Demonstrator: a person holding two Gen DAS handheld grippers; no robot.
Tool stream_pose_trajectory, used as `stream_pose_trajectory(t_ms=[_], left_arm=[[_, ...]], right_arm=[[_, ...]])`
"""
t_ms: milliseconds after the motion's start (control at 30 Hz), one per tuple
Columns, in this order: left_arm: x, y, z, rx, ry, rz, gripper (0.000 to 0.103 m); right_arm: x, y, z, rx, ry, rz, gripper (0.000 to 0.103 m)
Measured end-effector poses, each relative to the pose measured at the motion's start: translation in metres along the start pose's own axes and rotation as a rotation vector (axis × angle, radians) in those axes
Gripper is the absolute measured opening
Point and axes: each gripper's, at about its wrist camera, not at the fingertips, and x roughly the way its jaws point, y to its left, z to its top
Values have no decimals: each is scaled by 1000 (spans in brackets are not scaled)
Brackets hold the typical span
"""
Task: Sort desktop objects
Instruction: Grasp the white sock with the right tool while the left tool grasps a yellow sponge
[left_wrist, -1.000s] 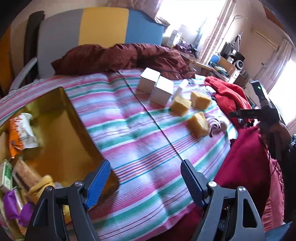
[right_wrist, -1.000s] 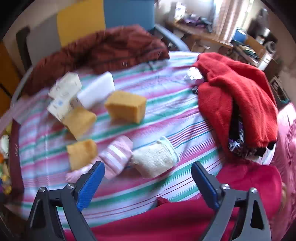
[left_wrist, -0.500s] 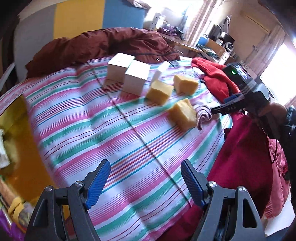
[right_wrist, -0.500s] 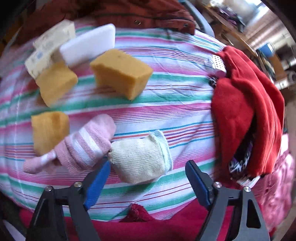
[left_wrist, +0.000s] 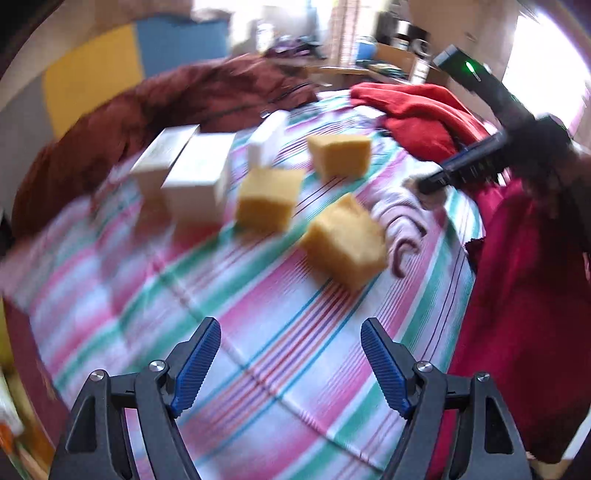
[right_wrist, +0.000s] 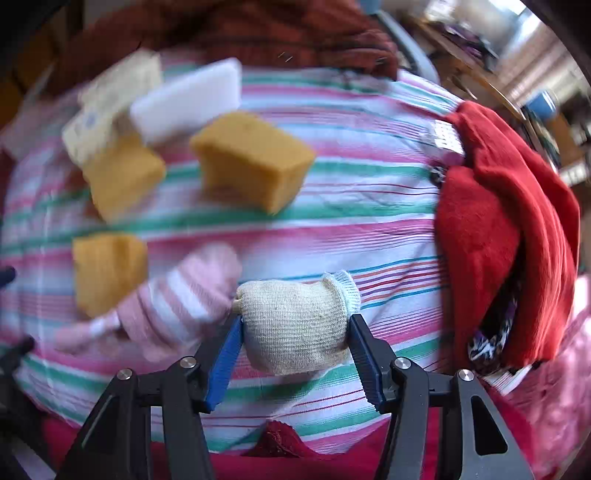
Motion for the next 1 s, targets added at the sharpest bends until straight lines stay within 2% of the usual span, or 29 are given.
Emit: stream_pose_trajectory(t_ms=[100,167,267,333,467,600,667,700,800,900,1000], left_arm=[[9,-17,14,142,-44,10,80],[20,-29,20,243,-27,26,80],[34,-40,27,360,-3,57,82],[41,-42,31,405,16,39,85],[49,-46,40,439,18,19,86],[60,-49,48,471,32,7,94],[66,-48,52,455,50,-30,94],[67,-47,54,440,57,-49,91],[69,-49,53,391,73,-121,68],[65,-53,47,384,48,-106,63],[59,-44,42,297,43,-130,61]], right_arm=[[-9,-15,0,87,-49,59,58],[-13,-22,-3,126,-69,110,58],[-16,-20,-3,135,-78,134,58],[-14,-19,-3,137,-83,152,58],[-4,-24,5,144,-96,190,58],[-5,-26,5,144,-101,213,59],[-5,-26,4,141,-101,220,59],[-5,-26,4,142,-102,221,59],[-7,-28,3,155,-110,227,59],[-7,-30,3,168,-114,228,59],[-7,-30,3,171,-113,221,59]])
